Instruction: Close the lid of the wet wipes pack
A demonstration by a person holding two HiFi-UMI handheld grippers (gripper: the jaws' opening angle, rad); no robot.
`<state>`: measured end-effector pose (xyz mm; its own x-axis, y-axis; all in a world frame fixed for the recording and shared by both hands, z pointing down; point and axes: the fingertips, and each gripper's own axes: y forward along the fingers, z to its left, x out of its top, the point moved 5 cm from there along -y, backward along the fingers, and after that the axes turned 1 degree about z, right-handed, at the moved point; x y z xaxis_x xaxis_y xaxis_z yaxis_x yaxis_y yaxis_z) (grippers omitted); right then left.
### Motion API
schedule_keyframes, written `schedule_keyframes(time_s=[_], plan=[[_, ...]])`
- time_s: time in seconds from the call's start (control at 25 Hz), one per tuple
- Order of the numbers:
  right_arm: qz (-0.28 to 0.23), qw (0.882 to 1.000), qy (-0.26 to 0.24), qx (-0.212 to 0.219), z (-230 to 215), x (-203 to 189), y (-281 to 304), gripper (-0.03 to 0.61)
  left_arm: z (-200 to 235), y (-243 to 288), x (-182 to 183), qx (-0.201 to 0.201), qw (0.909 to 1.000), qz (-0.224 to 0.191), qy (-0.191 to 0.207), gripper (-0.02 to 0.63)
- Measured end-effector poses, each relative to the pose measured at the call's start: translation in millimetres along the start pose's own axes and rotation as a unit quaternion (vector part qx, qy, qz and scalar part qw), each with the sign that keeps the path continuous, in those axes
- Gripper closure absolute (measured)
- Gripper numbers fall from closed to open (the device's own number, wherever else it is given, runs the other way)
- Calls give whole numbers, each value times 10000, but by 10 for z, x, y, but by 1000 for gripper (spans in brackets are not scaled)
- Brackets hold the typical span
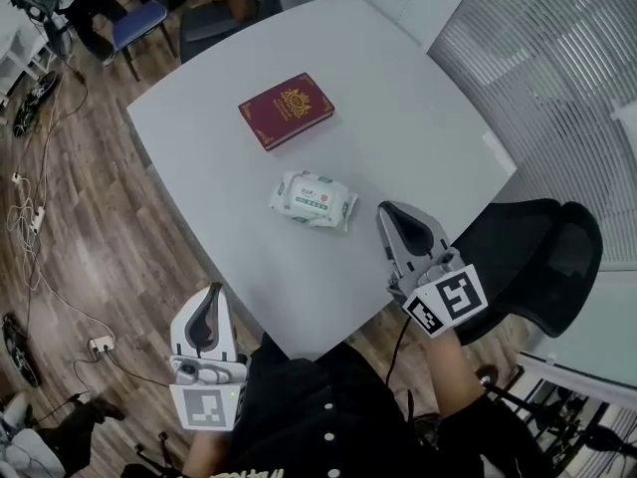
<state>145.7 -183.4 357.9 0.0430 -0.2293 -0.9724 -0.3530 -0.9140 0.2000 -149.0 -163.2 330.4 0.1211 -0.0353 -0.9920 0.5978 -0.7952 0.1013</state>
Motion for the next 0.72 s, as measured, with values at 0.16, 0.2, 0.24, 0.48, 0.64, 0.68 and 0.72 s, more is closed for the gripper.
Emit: schedule_keyframes(time_s=[0.16, 0.2, 0.24, 0.48, 0.64, 0.68, 0.72], plan=[[-242, 9994, -50, -234, 35, 139, -288, 545, 21, -71, 181, 28, 9993, -337, 164, 597], [-311, 9991, -65, -283, 43, 174, -348, 545, 31, -91, 218, 48, 9990, -400, 189, 597], [-388, 9987, -71, -327, 50, 210, -409, 545, 42, -107, 260, 69, 9987, -465, 216, 597], [-875, 9942, -119, -609, 81, 418, -710, 545, 138, -214, 454, 275, 9970, -631, 364, 597], [-1107, 9906, -251, -759, 112, 518, -871, 545, 195, -294, 532, 447, 9956, -739, 368, 597], [-1158, 9899, -280, -768, 122, 545, -908, 545, 206, -313, 549, 483, 9952, -768, 362, 597], [-1202, 9892, -324, -769, 134, 572, -939, 545, 219, -332, 564, 520, 9948, -793, 362, 597]])
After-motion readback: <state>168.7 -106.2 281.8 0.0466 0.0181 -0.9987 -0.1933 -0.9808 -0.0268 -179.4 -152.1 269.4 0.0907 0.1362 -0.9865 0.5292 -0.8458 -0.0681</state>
